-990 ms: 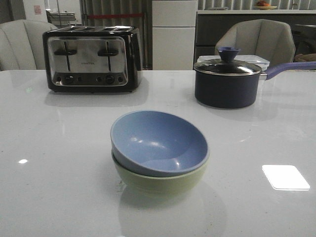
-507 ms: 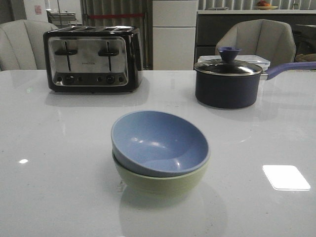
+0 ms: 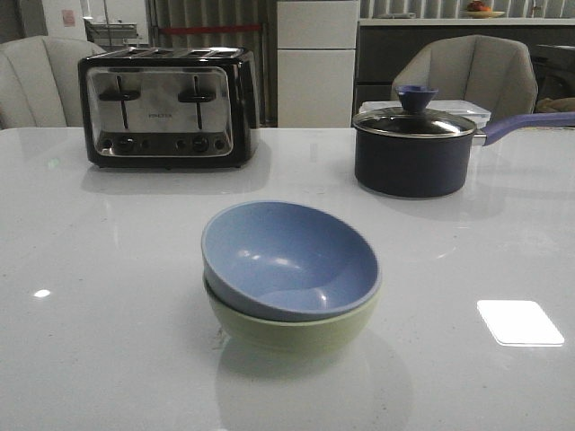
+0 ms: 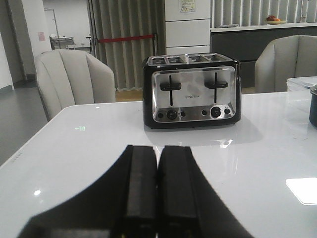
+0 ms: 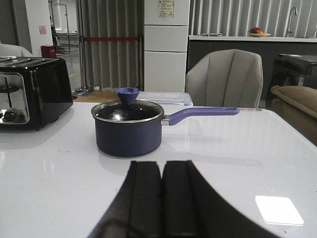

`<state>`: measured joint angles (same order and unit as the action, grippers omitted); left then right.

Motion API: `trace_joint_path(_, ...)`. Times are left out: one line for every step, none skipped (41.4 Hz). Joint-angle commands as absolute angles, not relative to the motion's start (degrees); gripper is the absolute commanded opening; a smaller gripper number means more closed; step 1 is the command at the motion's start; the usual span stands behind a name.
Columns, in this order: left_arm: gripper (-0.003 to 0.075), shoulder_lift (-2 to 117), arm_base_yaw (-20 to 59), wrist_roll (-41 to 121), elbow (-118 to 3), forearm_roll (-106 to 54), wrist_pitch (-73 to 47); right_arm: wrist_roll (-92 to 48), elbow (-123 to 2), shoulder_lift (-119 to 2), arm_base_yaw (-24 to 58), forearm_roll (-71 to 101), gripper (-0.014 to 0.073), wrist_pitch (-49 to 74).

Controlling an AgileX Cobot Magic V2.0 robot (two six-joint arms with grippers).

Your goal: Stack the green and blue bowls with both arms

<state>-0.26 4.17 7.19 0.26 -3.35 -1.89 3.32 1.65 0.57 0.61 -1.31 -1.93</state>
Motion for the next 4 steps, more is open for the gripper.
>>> trace_joint_path(0.0096,-1.3,4.1,6.7,0.4,-3.8,3.3,3.4,1.4,1.8,0.3,-1.1,0.0069,-7.0)
trace_joint_path(0.0096,-1.3,4.1,6.7,0.4,-3.8,3.3,3.4,1.4,1.8,0.3,-1.1,0.0069,-7.0)
trace_joint_path(0.0096,-1.3,4.1,6.7,0.4,-3.8,3.3,3.4,1.4,1.8,0.3,-1.1,0.0069,-7.0)
trace_joint_path(0.0096,-1.3,4.1,6.7,0.4,-3.8,3.3,3.4,1.4,1.8,0.3,-1.1,0.0069,-7.0)
